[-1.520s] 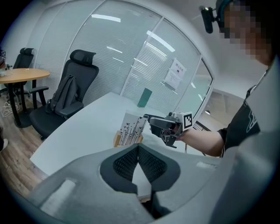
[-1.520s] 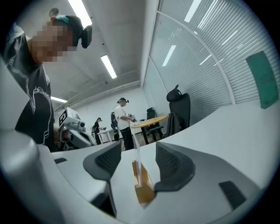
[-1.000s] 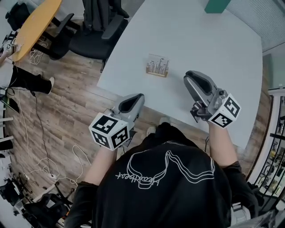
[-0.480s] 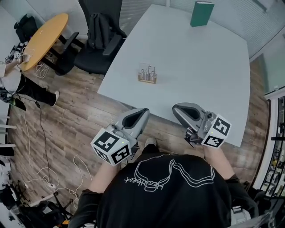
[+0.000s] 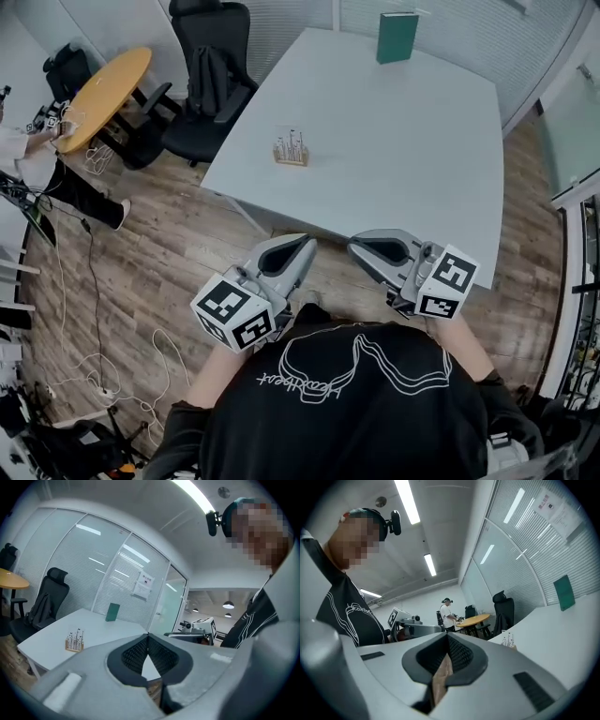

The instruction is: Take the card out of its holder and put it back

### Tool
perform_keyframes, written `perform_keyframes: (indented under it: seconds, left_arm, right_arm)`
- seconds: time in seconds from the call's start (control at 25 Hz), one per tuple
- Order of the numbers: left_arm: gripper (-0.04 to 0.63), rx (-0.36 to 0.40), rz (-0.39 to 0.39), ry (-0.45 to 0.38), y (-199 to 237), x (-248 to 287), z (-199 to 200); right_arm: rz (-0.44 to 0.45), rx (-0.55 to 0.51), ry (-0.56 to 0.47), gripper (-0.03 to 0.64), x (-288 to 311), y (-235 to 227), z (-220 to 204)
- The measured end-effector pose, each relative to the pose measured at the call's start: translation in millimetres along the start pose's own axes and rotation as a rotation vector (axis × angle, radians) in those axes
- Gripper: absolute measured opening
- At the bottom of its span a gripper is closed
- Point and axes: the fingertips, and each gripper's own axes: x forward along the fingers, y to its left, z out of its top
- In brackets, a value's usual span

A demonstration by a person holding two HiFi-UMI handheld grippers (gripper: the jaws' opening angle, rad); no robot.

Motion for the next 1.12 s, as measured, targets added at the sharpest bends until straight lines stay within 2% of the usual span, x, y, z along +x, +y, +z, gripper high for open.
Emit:
perform_keyframes:
  seconds: [0.2, 0.4, 1.12]
  left_arm:
    - [0.014, 0.061, -0.002, -0.017, -38.3, -8.6, 3.0]
    - [0.014, 0.091, 0.002, -0.017, -62.4, -11.6, -2.7]
    - [0.014, 0.168, 0.001, -0.020, -105.8, -10.1, -2.8]
  right_arm:
    - [-0.001, -0.052, -0.008, 0.009, -24.4, 21.5, 5.3]
    - [-0.001, -0.041, -0.042, 0.009, -45.6, 33.7, 8.0]
    - [-0.025, -0.090, -0.070, 0.009, -83.0, 53.9, 17.0]
